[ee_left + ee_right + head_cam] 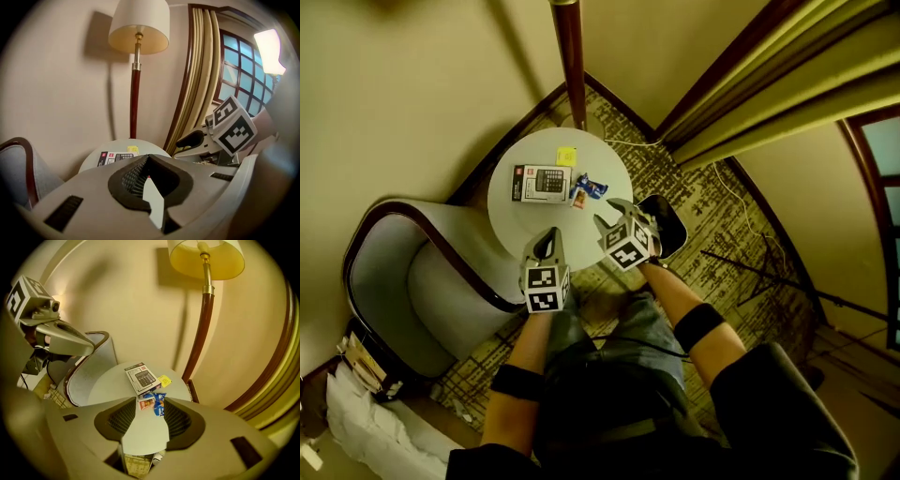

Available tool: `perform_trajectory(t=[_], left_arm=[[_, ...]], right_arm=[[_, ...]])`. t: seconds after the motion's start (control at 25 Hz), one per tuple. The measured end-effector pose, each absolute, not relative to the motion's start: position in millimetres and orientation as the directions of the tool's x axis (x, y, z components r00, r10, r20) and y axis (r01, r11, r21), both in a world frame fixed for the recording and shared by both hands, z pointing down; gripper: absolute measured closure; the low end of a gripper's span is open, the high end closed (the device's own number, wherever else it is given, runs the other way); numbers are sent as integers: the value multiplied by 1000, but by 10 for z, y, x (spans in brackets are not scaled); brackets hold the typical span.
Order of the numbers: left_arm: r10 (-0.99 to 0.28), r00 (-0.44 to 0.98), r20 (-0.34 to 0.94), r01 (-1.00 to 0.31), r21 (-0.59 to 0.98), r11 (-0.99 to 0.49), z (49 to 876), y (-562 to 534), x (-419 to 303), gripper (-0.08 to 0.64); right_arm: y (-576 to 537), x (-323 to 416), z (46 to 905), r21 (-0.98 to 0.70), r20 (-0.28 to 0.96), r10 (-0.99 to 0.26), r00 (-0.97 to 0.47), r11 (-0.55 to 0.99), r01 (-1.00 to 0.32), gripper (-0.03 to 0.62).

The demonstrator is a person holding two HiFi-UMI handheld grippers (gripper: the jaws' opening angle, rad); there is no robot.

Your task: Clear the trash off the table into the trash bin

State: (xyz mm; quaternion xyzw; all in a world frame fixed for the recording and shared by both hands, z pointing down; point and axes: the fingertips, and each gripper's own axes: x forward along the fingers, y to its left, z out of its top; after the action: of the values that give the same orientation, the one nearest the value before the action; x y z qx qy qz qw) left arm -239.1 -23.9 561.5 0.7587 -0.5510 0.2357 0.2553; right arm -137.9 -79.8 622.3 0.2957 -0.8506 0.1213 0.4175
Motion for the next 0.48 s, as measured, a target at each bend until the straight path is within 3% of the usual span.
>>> perform_trajectory(t=[0.2,0.36,0.48], left_arm=[[-706,299,642,-952,144,-272,5921,-558,-2257,559],[-707,300,640,-953,164,-256,6135,-783,-2241,559],[-706,299,642,-954,171,-248,6243,-857,-2229,559]], right_arm=[[-1137,-1385,6791,75,821,-368,-438,828,-555,356],[-1282,-1472,7267,28,843,-307,-441,845,-534,267],[-1398,-1496,7522,30,857,-291,-425,852,-523,265]])
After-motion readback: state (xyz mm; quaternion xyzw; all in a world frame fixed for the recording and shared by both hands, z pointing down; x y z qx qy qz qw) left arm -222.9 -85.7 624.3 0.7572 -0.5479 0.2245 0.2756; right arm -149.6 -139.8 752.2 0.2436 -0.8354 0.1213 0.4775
